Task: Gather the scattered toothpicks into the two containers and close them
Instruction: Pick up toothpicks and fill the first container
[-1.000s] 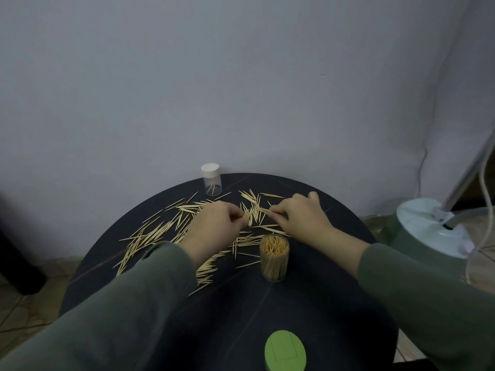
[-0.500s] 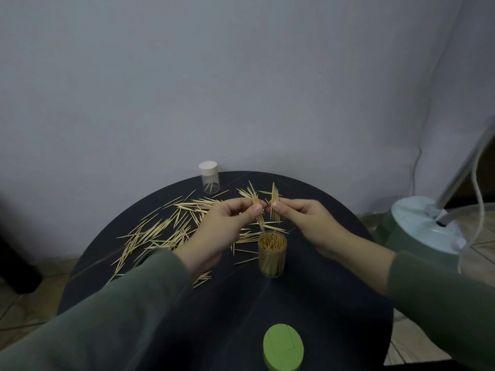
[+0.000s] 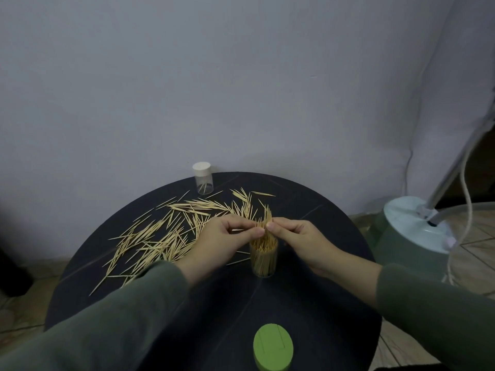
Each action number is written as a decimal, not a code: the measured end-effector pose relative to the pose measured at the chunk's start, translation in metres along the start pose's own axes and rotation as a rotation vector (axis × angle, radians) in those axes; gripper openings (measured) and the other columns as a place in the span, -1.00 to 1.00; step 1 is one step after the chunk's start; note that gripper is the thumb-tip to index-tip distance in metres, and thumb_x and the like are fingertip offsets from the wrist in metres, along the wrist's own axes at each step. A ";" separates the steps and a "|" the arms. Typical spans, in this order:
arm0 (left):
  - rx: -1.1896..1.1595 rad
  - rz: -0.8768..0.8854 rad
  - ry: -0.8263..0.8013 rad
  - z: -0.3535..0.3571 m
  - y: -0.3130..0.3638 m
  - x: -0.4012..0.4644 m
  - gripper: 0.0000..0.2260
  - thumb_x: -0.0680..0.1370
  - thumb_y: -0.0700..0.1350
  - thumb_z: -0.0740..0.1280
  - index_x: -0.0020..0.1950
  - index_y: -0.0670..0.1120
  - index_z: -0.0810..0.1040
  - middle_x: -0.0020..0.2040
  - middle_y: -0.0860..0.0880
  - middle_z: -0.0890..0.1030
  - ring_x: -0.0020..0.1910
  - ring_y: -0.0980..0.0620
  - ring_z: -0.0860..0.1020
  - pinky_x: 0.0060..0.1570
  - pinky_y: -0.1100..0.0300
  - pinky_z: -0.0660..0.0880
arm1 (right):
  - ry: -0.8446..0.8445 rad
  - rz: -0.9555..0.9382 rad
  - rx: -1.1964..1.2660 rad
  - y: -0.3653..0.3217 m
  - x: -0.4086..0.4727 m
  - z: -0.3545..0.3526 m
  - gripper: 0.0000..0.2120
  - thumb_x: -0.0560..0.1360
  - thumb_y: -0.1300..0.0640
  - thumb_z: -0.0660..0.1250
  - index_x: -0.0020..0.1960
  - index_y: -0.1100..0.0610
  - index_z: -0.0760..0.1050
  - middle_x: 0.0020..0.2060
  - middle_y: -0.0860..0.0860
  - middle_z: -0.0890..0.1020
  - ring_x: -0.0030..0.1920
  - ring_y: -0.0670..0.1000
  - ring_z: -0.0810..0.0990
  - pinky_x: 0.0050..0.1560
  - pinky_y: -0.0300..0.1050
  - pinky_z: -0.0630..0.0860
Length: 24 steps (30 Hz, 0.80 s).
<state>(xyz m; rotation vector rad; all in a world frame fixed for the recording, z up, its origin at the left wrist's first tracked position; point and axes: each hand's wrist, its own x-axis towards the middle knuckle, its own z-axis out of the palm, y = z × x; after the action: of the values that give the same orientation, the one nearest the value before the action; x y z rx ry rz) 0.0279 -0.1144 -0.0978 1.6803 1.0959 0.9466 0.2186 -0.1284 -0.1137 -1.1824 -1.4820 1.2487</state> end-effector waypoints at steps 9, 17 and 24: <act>0.029 -0.033 -0.040 -0.005 0.001 0.001 -0.86 0.43 -0.11 0.50 -0.03 0.01 0.70 -0.13 0.10 0.71 -0.09 0.21 0.65 -0.10 0.39 0.54 | -0.046 -0.049 -0.013 0.001 0.000 -0.004 -0.79 0.54 0.11 0.31 0.11 0.12 0.65 0.08 -0.06 0.65 0.15 -0.14 0.59 0.06 -0.33 0.52; 0.138 0.127 -0.063 -0.005 0.008 0.000 -0.71 0.42 -0.07 0.50 0.11 0.12 0.61 -0.15 0.09 0.70 -0.06 0.26 0.62 0.12 0.25 0.51 | -0.033 -0.111 -0.037 0.007 -0.001 -0.003 -0.81 0.42 0.07 0.39 0.00 0.07 0.68 0.01 -0.03 0.59 0.09 -0.06 0.59 0.09 -0.13 0.58; 0.286 0.275 0.019 -0.001 -0.001 0.001 -0.85 0.49 -0.03 0.44 -0.05 0.24 0.62 -0.15 0.23 0.66 -0.07 0.27 0.59 -0.04 0.26 0.55 | -0.075 -0.179 -0.170 0.007 0.003 -0.009 -0.84 0.41 0.10 0.43 -0.01 0.03 0.67 0.00 -0.02 0.61 0.07 -0.08 0.61 0.05 -0.16 0.58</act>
<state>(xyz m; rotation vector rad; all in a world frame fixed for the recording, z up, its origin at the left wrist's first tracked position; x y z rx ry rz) 0.0270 -0.1130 -0.0985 2.1001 1.0688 1.0142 0.2275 -0.1235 -0.1197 -1.0934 -1.7373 1.0727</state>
